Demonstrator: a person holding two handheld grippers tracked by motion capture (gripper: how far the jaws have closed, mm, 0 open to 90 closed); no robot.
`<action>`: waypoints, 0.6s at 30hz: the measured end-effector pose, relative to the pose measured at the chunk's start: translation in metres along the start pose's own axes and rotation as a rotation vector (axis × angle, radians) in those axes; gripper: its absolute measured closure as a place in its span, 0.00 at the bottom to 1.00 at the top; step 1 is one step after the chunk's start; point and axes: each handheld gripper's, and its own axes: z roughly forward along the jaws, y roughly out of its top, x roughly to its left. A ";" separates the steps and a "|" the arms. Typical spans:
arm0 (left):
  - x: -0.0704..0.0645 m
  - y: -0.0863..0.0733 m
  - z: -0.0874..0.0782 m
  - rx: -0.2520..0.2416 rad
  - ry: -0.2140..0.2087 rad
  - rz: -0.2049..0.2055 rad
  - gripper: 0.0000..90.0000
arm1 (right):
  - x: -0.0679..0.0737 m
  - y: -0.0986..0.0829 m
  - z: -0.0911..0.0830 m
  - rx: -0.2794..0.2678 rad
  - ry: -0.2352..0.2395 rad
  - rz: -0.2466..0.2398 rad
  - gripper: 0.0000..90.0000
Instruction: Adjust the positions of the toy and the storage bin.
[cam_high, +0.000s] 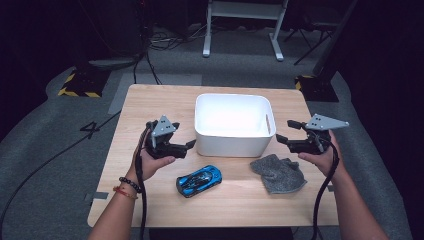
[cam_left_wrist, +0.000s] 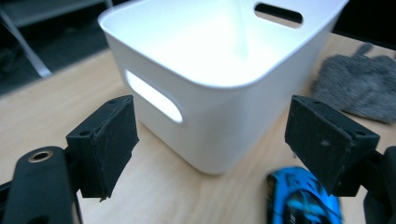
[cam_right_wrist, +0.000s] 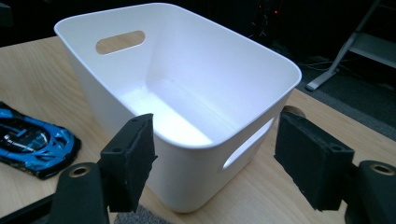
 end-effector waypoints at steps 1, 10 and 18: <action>0.001 0.002 0.001 -0.019 0.008 0.003 0.19 | -0.002 0.003 0.002 0.000 -0.007 0.004 0.32; 0.018 0.016 0.034 0.000 -0.009 -0.070 0.18 | -0.015 0.012 0.034 0.066 -0.042 0.039 0.31; 0.031 0.017 0.065 0.040 0.016 -0.156 0.18 | -0.016 0.008 0.065 0.143 -0.052 0.069 0.31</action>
